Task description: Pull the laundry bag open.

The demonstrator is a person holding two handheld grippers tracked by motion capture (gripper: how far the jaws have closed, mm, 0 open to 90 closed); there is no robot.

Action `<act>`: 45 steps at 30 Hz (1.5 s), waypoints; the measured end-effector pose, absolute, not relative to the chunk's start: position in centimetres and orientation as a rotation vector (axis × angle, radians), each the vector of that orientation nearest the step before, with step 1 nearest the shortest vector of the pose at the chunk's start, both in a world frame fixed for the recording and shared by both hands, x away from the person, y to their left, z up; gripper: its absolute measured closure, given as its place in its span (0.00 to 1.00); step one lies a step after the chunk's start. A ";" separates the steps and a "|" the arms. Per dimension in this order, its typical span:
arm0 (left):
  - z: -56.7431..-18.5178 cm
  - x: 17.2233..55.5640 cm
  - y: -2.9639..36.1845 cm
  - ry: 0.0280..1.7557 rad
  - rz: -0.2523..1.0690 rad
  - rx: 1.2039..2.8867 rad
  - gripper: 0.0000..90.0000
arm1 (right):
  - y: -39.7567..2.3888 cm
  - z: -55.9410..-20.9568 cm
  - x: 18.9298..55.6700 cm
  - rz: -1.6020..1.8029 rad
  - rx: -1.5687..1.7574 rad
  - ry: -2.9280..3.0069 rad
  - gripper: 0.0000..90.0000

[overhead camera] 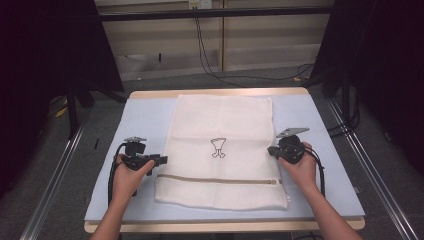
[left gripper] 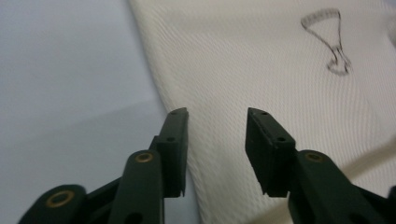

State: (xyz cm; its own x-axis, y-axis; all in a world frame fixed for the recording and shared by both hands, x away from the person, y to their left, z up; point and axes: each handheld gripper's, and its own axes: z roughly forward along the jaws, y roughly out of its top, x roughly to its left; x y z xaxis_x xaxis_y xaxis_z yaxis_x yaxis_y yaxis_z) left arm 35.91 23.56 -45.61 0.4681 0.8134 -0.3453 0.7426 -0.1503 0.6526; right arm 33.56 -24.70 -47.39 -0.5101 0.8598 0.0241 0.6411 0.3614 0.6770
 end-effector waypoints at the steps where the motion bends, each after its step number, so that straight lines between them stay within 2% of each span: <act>1: -46.0 36.7 23.2 1.299 0.106 1.921 0.63 | -24.6 -47.5 33.6 0.911 1.308 2.293 0.97; 4: -46.6 37.3 22.5 1.298 0.118 1.953 0.60 | -24.6 -47.5 33.7 0.907 1.301 2.293 0.97; 7: -47.6 37.9 21.8 1.297 0.214 2.023 0.54 | -24.7 -47.5 33.6 0.921 1.305 2.299 0.97; 9: -47.6 37.9 21.8 1.312 0.212 2.003 0.55 | -24.6 -47.6 33.5 0.918 1.303 2.290 0.97; 11: -47.6 37.7 21.7 1.308 0.191 2.005 0.74 | -24.6 -47.5 33.4 0.908 1.289 2.286 0.97; 13: -47.6 37.5 21.7 1.299 0.188 2.013 0.75 | -24.5 -47.5 33.4 0.918 1.289 2.286 0.97; 15: -47.4 37.3 21.7 1.330 0.111 2.022 0.90 | -24.3 -47.5 33.4 0.932 1.270 2.285 0.97; 17: -47.3 37.1 21.7 1.336 0.100 2.024 0.92 | -24.2 -47.4 33.4 0.930 1.264 2.289 0.97; 33: -46.6 34.7 24.6 1.391 0.051 2.015 0.94 | -22.9 -47.5 33.8 0.968 1.237 2.346 0.97; 45: -46.6 34.4 25.2 1.412 0.059 2.008 0.93 | -22.6 -47.4 33.1 0.984 1.218 2.376 0.97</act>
State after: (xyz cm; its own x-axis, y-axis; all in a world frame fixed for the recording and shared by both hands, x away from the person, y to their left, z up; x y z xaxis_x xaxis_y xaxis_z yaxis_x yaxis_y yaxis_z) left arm 34.42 25.17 -46.55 0.4124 0.8493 -0.3295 0.8187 -0.1869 0.5429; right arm 33.06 -22.61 -47.41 -0.5980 0.8002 0.0458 0.5983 0.4076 0.6898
